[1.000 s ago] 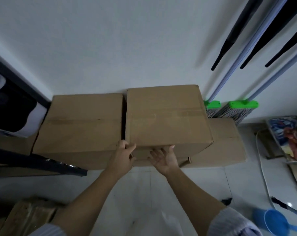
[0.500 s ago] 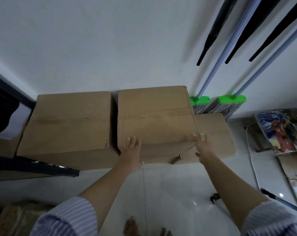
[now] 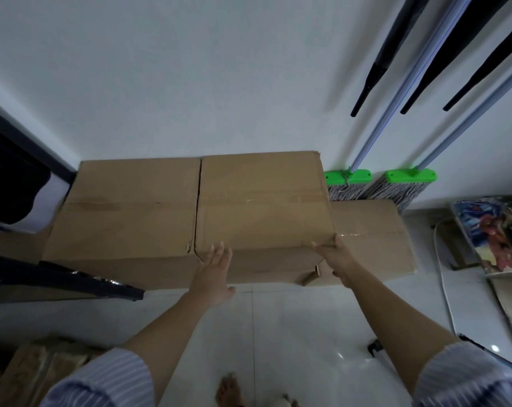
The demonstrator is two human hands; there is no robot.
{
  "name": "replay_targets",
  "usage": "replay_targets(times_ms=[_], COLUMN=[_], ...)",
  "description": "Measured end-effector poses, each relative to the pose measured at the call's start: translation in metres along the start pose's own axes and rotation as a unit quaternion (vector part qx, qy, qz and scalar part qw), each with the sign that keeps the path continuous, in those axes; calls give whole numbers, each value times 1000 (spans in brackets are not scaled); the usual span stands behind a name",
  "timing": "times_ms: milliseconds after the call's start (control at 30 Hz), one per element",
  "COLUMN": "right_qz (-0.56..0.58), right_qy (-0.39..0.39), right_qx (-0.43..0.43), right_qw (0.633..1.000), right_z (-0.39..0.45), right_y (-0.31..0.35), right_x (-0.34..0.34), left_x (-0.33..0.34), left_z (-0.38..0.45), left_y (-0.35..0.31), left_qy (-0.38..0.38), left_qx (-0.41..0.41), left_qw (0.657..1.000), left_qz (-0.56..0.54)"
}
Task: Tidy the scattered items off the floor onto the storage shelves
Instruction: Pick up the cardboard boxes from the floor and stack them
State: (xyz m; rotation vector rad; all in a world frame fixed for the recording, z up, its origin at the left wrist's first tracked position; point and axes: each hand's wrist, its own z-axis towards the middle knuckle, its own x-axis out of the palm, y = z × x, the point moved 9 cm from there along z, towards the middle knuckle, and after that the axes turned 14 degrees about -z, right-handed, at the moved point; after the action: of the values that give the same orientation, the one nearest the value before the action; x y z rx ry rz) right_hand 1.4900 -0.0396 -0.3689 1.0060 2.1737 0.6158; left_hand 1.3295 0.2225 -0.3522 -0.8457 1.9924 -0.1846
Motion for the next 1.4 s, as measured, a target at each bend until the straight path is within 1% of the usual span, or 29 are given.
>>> replay_targets(times_ms=[33, 67, 100, 133, 167, 200, 233, 333, 400, 467, 600, 700, 800, 933, 1000, 1100, 1167, 1233, 1267, 1333, 1400], right_qz=[-27, -51, -105, -179, -259, -315, -352, -420, -440, -464, -481, -516, -536, -551, -546, -542, -539, -533, -530, -521, -525], right_qy=[-8, -36, -61, -82, -99, -112, -122, -85, -49, -30, 38, 73, 114, 175, 196, 219, 231, 256, 269, 276, 281], right_qx=[1, -10, -19, -12, 0, 8, -8, -93, -127, -163, -256, -315, -326, -378, -417, -449, -472, -468, -464, -467, -463], right_qw=[1000, 998, 992, 980, 961, 942, 928, 899, 888, 870, 838, 793, 770, 723, 700, 675, 658, 657, 656, 659, 657], right_z=[-4, -7, -3, -4, -4, -4, -22, -84, -119, -156, -219, -264, -308, -379, -415, -470, -514, -548, -566, -596, -621], right_y=[7, 12, 13, 14, 14, 12, 24, 61, 77, 99, 134, 147, 149, 149, 149, 140, 129, 109, 97, 72, 42], right_x=[-2, -5, -6, -2, 5, 15, 26, 65, 83, 95, 133, 172, 213, 281, 319, 376, 409, 442, 457, 489, 519], left_x=[-2, -6, -11, -17, -23, -29, -33, -49, -59, -64, -70, -74, -76, -74, -68, -58, -46, -28, -15, 21, 49], left_z=[1, 0, -2, -5, -8, -12, -17, -45, -72, -106, -178, -245, -318, -429, -480, -554, -600, -641, -660, -696, -733], left_y=[-1, -2, -4, -5, -6, -5, -3, 4, 7, 10, 24, 50, 86, 142, 175, 219, 237, 259, 271, 302, 323], left_qy=[0, -7, -20, -37, -52, -67, -81, -126, -155, -174, -218, -244, -299, -370, -399, -443, -460, -476, -472, -457, -460], left_qx=[-8, -19, -31, -42, -52, -63, -75, -111, -126, -139, -141, -173, -202, -228, -238, -262, -287, -304, -329, -375, -398], left_qw=[999, 995, 989, 983, 977, 970, 962, 939, 919, 905, 879, 866, 827, 752, 736, 709, 699, 685, 673, 650, 628], left_qz=[-44, -95, -141, -174, -201, -227, -250, -300, -340, -363, -401, -401, -432, -496, -492, -481, -467, -461, -465, -477, -485])
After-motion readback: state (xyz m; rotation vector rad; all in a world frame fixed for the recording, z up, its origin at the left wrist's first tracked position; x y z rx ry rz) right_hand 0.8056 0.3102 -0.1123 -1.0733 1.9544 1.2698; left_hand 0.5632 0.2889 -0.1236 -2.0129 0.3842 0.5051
